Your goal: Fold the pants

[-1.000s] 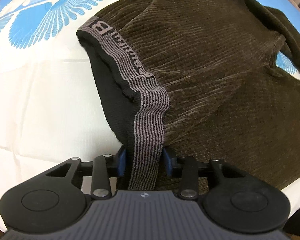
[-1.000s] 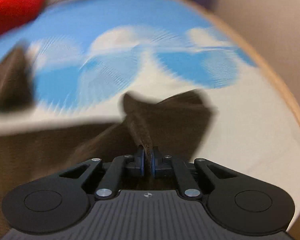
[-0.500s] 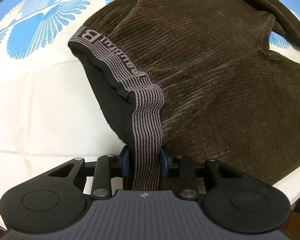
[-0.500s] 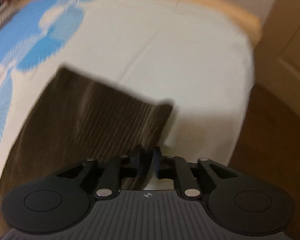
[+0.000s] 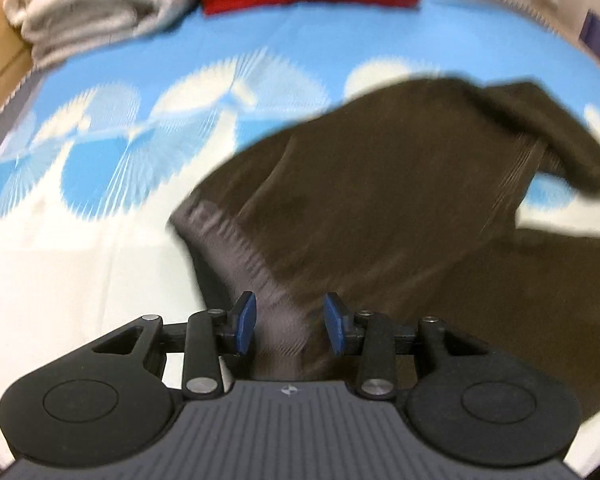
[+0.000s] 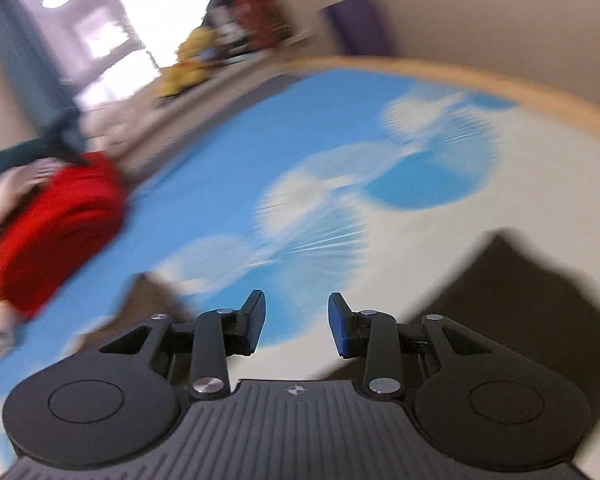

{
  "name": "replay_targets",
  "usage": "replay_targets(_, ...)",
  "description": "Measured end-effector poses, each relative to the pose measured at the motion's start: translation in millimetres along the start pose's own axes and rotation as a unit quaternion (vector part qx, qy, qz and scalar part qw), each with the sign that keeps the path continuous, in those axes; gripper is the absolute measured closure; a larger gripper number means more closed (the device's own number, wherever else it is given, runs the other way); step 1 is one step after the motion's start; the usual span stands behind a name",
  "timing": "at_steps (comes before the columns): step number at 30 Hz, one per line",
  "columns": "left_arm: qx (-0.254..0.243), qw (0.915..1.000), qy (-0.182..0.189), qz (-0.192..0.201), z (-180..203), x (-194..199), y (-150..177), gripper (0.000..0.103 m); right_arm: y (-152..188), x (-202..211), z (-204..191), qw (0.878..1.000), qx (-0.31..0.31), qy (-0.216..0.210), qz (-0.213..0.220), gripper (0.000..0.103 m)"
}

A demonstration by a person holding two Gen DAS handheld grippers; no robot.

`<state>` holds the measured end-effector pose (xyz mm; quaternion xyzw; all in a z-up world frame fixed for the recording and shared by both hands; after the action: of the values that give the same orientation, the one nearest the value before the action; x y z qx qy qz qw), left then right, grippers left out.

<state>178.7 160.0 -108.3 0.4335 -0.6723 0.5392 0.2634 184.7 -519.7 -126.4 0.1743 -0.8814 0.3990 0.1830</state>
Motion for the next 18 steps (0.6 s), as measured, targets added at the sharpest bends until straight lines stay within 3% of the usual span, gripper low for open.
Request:
replay_targets(3,0.024,0.9981,0.011,0.056,19.8,27.7,-22.6,0.065,5.4,-39.7,-40.3,0.999,0.003,-0.042,-0.019,0.066)
replay_targets(7,0.039,0.9938,0.039,0.097,57.0,61.5,-62.1,0.065,29.7,-82.8,-65.1,0.997,-0.022,-0.052,-0.055,0.066)
replay_targets(10,0.013,0.9904,0.045,0.13,94.8,80.5,-96.0,0.065,39.4,-108.4,-69.7,0.994,-0.066,-0.046,-0.071,0.055)
replay_targets(12,0.008,0.9871,0.069,0.144,121.2,76.5,-108.0,0.063,48.2,-121.9,-64.2,0.991,-0.107,-0.038,-0.077,0.049)
replay_targets(14,0.008,0.9856,0.094,0.14,142.8,60.0,-101.9,0.061,56.7,-129.0,-55.8,0.984,-0.157,-0.035,-0.079,0.046)
replay_targets(16,-0.009,0.9918,0.094,0.086,169.4,28.0,-94.4,0.061,62.7,-132.3,-48.8,0.975,-0.207,-0.036,-0.075,0.044)
replay_targets(18,-0.024,0.9919,0.102,0.072,190.8,12.4,-96.7,0.06,64.3,-138.0,-42.4,0.967,-0.245,-0.037,-0.065,0.039)
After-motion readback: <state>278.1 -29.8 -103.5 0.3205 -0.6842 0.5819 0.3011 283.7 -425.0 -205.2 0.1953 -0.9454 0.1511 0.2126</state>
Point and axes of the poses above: each gripper's, at about its wrist camera, not at the fingertips, and x roughly against the way its jaws point, z to its right, y to its underside, the point moved 7 cm from there along -x, roughly the way its jaws point, and after that the axes turned 13 degrees about -y, right-handed, at the moved point
